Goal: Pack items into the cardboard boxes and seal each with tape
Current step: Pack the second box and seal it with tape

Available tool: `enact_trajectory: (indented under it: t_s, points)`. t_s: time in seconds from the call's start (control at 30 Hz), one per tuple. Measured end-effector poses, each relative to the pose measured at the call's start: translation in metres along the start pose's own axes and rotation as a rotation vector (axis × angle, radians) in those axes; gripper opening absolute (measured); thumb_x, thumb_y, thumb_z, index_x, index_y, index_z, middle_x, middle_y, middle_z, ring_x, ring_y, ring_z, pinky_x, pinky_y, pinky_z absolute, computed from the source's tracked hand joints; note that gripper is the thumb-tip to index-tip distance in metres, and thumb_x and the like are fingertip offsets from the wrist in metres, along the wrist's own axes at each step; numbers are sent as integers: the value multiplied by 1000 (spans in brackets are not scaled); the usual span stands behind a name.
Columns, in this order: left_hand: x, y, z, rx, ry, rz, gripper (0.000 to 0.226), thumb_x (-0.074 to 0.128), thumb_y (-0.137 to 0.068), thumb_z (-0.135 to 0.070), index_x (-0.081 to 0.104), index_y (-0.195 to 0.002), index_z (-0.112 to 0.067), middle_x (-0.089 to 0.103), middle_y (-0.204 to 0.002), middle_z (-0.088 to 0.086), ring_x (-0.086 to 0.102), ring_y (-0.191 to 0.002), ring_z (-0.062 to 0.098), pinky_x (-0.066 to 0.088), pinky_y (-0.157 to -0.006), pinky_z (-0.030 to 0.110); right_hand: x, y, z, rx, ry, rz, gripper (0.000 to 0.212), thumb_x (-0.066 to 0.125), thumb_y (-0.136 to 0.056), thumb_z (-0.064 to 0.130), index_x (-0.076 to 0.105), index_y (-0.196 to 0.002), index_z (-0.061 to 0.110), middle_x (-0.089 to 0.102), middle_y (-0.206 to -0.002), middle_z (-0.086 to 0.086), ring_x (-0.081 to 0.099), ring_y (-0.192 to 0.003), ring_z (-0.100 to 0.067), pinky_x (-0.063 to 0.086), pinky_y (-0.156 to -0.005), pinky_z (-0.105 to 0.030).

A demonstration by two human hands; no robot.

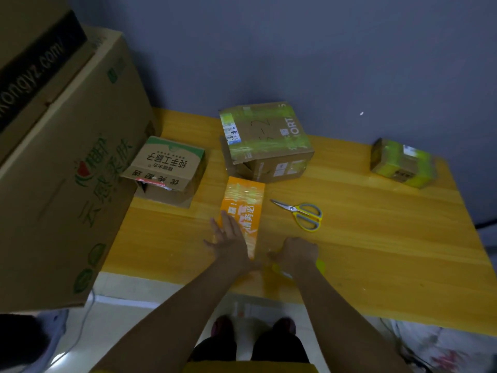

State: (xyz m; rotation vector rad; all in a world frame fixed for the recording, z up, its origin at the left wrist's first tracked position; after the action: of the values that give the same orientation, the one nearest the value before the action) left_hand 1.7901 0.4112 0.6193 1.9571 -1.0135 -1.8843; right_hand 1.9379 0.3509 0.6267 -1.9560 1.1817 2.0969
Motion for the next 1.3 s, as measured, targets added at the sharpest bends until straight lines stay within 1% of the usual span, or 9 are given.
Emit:
enact_trajectory:
  t_s: [0.23,0.37,0.57,0.73,0.83,0.9,1.0,1.17,1.3]
  points:
    - [-5,-16,49,227,575,8,130,80,-67,-52,-13,-152,-21,-13,-159,-2,3,-147,22,22,-115,37,-21,11,-22,-47,-360,44,75,53,-72,82,67,-102,14,68,-100,-5,63,-95,-23,49,-76,-35]
    - [3,-10,65,326,903,127,120,83,-68,-41,-6,-148,-45,12,-154,-14,20,-141,11,33,-110,31,-50,20,-6,-303,-465,64,49,66,-74,67,62,-72,19,58,-70,2,58,-73,-15,39,-61,-35]
    - [-16,-4,71,524,193,-137,98,63,-86,-25,-13,-147,-40,-31,-153,-9,-31,-141,13,-7,-117,44,-60,26,11,-446,-1078,181,19,78,-79,18,69,-95,12,64,-88,3,57,-84,-5,43,-72,-15]
    - [-5,-9,60,444,318,-169,128,50,-52,-86,4,-153,-21,-9,-158,-13,-17,-139,0,0,-120,43,-52,23,22,-377,-1186,139,32,72,-83,32,56,-63,12,48,-56,10,47,-52,1,35,-54,-22]
    - [-9,-10,66,399,364,-220,126,51,-46,-81,8,-152,-27,4,-160,-10,-9,-137,-5,-4,-119,43,-53,22,-5,-381,-1027,-16,49,75,-71,52,46,-55,15,33,-51,6,33,-48,-4,26,-52,-29]
    - [-8,-9,63,394,370,-200,127,51,-45,-81,6,-152,-30,3,-160,-12,-11,-135,-8,-8,-115,41,-52,14,-38,-220,-720,-119,44,73,-70,63,51,-61,26,49,-51,9,48,-54,-6,35,-55,-29]
    - [-5,-7,53,387,386,-170,129,48,-44,-83,0,-152,-30,-3,-160,-12,-14,-135,-7,-7,-116,40,-28,4,-62,2,-261,-52,57,57,-70,80,61,-71,23,69,-90,-2,65,-95,-22,46,-73,-30]
    - [-4,-3,47,278,258,-82,121,63,-64,-76,-4,-152,-26,-12,-158,-13,-17,-143,3,-11,-114,52,1,-13,-34,53,-167,9,65,52,-74,79,67,-93,19,68,-110,-4,64,-107,-24,46,-83,-30]
    - [-23,-11,18,-24,265,-182,109,44,-70,-85,12,-148,-15,8,-152,1,5,-143,21,5,-110,64,-3,-25,-2,1,-2,14,59,52,-84,67,60,-119,19,63,-124,-1,59,-117,-21,40,-93,-33]
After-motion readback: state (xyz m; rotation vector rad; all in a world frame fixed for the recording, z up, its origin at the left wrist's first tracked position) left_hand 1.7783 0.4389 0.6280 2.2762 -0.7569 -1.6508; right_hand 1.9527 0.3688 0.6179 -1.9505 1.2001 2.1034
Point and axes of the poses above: each hand's wrist, its own y-axis away from the middle knuckle, its own x-axis out of the palm, z = x × y, the point moved 7 cm from there along -y, towards the middle knuckle
